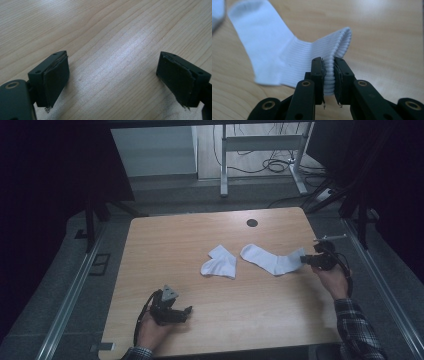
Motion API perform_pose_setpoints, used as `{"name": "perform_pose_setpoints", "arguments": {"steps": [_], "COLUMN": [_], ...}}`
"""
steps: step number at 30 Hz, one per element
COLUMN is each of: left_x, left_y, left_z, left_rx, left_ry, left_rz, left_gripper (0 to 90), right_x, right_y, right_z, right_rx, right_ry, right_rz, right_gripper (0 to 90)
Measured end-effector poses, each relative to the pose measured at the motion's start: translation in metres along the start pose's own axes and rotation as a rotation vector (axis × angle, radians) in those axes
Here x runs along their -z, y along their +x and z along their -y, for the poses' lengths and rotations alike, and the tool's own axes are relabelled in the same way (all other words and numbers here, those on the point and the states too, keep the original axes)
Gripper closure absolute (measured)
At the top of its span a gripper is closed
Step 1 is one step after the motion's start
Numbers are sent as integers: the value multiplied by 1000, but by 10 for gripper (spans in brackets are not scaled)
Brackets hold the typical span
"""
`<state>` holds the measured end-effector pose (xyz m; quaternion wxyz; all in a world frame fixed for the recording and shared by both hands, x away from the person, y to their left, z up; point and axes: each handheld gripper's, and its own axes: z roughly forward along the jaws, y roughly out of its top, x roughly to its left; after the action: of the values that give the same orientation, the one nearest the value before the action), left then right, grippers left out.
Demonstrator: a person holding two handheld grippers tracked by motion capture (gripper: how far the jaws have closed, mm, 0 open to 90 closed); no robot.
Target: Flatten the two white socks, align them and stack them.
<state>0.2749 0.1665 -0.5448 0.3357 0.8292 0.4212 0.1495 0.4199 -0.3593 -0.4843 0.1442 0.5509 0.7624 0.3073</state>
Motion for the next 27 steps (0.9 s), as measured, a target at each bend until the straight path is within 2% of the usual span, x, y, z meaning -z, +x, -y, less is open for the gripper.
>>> {"name": "perform_pose_setpoints", "arguments": {"steps": [3,5,8,12,17,21,27], "left_x": [0,0,-2,-6,-9,-16,-36], "left_y": [0,1,0,-1,-6,-9,-19], "left_z": [0,-1,-5,-15,-32,-53,-89], "left_rx": [-1,-2,13,9,-18,-14,-70], "left_ry": [1,6,18,39,19,1,-13], "left_rz": [0,0,-7,-2,16,52,80], "left_gripper": [113,113,119,140,194,221,220], "right_x": [-9,-8,-3,2,0,-2,-3], "right_y": [-7,-11,-14,-10,-2,1,2], "right_z": [13,17,18,18,20,23,29], "right_rx": [2,-4,-6,18,53,60,70], "right_ry": [53,36,4,-22,-39,-48,-45], "right_rz": [3,19,25,23,6,0,0], "right_gripper": [708,615,565,570,614,601,555]}}
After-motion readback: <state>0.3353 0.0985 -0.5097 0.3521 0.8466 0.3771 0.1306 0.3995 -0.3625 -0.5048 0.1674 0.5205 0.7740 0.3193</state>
